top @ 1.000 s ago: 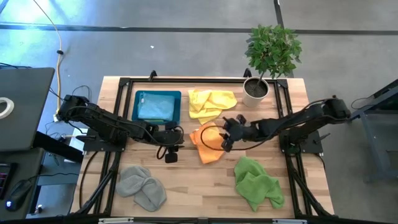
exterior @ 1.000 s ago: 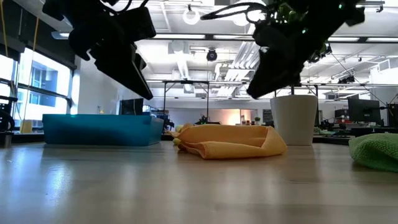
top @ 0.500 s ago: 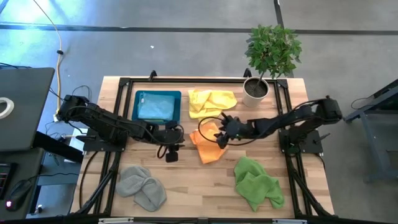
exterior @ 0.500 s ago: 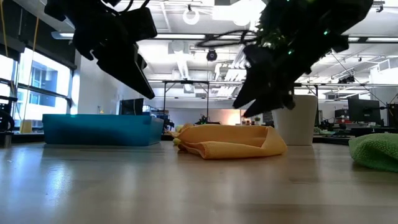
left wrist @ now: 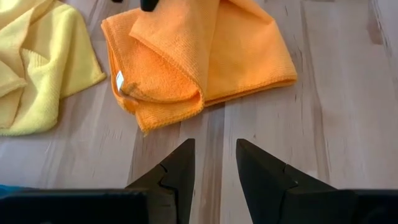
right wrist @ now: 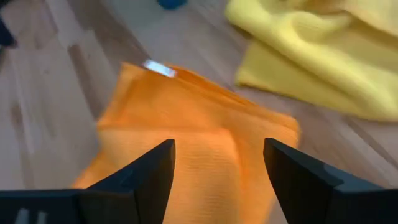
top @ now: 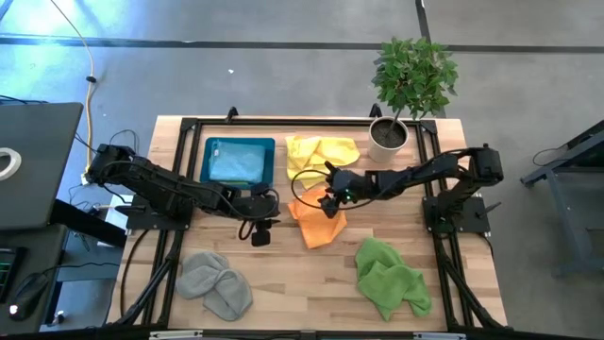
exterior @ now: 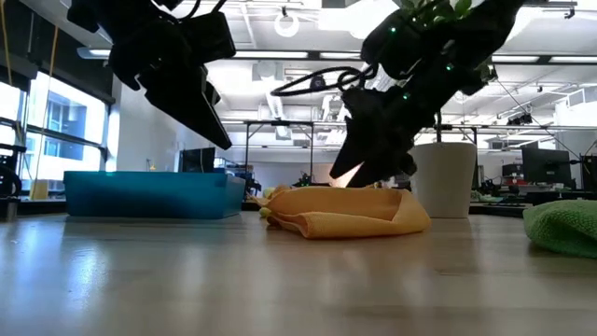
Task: Fold microfiber towels
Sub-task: Fold the orange microfiber cloth
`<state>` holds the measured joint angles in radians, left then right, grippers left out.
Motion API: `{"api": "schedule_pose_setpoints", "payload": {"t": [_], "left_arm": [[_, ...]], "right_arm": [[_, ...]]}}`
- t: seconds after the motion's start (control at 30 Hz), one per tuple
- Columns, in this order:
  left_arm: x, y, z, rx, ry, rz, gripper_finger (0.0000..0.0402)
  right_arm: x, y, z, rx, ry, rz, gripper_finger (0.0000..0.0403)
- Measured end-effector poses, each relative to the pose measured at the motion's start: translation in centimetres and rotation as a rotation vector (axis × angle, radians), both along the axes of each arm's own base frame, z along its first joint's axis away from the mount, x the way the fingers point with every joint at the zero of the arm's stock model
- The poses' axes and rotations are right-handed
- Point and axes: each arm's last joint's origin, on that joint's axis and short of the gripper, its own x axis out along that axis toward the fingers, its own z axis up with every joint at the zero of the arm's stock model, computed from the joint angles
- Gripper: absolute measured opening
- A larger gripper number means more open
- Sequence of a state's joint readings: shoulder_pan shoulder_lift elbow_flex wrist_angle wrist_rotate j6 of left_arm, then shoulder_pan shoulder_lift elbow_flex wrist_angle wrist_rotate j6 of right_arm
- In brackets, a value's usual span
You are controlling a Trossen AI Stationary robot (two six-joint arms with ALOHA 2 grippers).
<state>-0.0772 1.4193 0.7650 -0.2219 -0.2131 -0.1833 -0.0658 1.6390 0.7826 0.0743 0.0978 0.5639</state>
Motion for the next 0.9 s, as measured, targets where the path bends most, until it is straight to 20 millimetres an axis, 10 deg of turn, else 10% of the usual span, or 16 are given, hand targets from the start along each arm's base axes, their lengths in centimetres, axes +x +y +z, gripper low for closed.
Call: {"api": "schedule_pose_setpoints", "payload": {"t": [0.53,0.9], "left_arm": [[-0.1,0.0,-0.1,0.001,0.015,0.000,0.0106],[-0.1,0.0,-0.1,0.002,0.013,0.000,0.0106]], "right_arm": [[-0.2,3.2,0.5,0.448,-0.025,0.260,0.0236],[-0.5,6.1,1.1,0.387,-0.026,0.287,0.0236]]}}
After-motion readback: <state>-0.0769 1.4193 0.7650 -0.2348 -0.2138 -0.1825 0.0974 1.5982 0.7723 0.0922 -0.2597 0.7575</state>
